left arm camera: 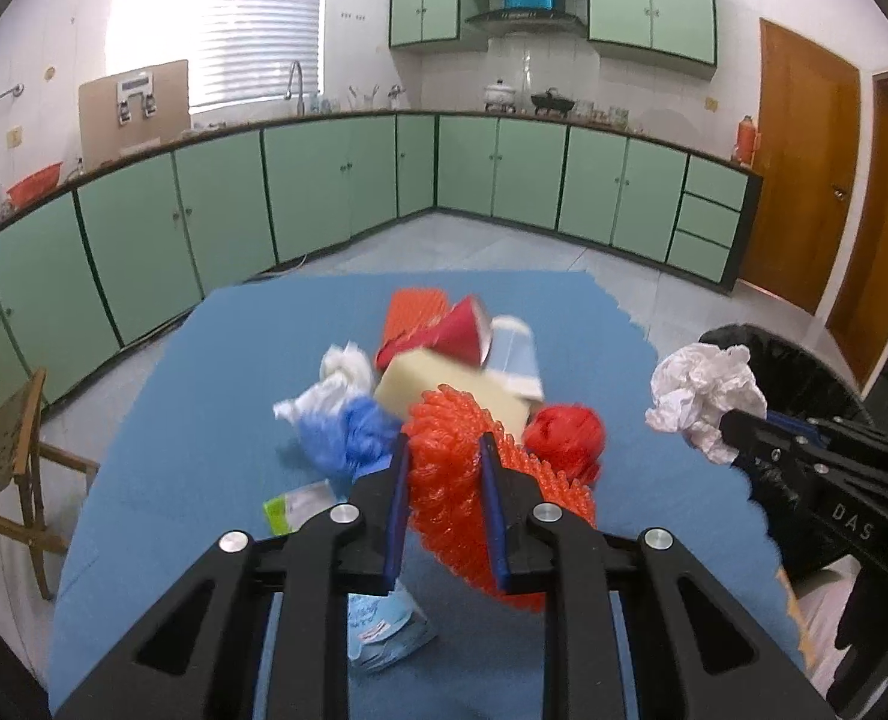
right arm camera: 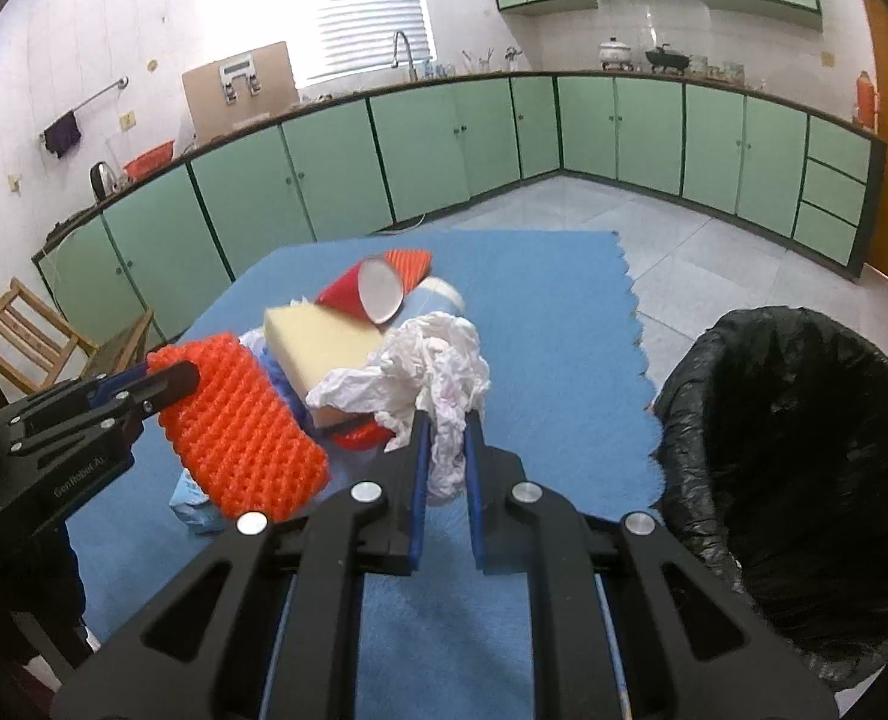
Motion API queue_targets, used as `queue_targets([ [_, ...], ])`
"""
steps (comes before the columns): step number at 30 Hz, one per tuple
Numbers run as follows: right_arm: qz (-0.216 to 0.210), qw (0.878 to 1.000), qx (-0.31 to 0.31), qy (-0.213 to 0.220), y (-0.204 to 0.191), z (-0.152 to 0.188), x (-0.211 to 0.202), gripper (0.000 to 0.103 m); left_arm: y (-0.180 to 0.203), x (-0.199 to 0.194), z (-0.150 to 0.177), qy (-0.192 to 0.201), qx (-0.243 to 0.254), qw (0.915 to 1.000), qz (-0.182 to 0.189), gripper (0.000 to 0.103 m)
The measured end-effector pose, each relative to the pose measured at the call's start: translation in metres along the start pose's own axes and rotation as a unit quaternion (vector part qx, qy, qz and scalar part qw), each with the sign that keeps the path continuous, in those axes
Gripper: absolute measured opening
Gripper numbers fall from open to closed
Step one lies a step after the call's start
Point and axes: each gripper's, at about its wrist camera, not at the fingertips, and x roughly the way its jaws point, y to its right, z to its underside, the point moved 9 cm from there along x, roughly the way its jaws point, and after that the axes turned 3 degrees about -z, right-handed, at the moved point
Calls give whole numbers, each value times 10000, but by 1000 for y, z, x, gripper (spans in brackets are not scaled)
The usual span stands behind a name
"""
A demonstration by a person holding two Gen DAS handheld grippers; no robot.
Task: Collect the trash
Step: 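Carry tissue and orange brush over the bin and release both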
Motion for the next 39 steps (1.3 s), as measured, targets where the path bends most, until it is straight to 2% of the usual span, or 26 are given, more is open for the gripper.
queue_targets([
  [10, 263, 9991, 49, 324, 20, -19, -30, 10, 16, -13, -33, 301, 55, 9994, 135, 21],
  [18, 623, 9961, 144, 608, 51, -34, -58, 10, 50, -12, -60, 530, 159, 9975, 448, 21],
  [29, 1497, 9834, 560, 855, 144, -34, -97, 10, 148, 10, -83, 650, 525, 9887, 1244, 21],
  [39, 2289, 9649, 1103, 658, 242, 9, -114, 11, 246, 42, -84, 589, 866, 9785, 1776, 21],
])
